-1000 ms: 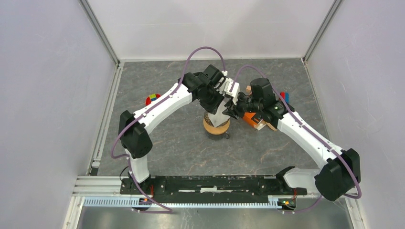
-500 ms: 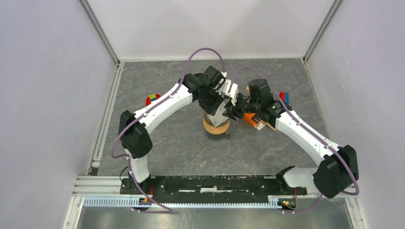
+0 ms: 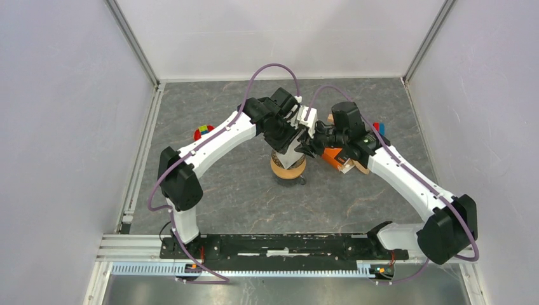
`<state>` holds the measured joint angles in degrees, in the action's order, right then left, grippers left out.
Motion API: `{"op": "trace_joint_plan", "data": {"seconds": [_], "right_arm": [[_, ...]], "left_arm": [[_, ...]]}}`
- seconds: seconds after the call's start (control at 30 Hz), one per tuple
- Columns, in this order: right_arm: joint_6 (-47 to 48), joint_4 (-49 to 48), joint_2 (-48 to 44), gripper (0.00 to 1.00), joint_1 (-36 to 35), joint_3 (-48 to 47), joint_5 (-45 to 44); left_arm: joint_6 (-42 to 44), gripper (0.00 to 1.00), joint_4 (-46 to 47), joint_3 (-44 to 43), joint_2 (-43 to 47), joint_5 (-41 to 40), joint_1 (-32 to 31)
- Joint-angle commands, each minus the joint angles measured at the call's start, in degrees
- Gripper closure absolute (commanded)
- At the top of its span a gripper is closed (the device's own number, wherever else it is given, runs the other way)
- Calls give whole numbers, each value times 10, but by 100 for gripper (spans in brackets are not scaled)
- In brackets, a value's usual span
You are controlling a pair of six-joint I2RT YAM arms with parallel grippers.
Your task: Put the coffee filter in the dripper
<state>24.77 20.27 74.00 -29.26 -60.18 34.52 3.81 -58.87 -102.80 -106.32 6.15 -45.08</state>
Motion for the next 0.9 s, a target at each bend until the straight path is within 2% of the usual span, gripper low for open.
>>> {"op": "trace_joint_plan", "data": {"seconds": [0.0, 0.87], "right_arm": [[2, -6, -21, 56, -4, -35, 22], [3, -10, -12, 59, -4, -3, -12]], "left_arm": [[35, 60, -3, -31, 26, -2, -1], [49, 56, -8, -19, 73, -24, -1]]}}
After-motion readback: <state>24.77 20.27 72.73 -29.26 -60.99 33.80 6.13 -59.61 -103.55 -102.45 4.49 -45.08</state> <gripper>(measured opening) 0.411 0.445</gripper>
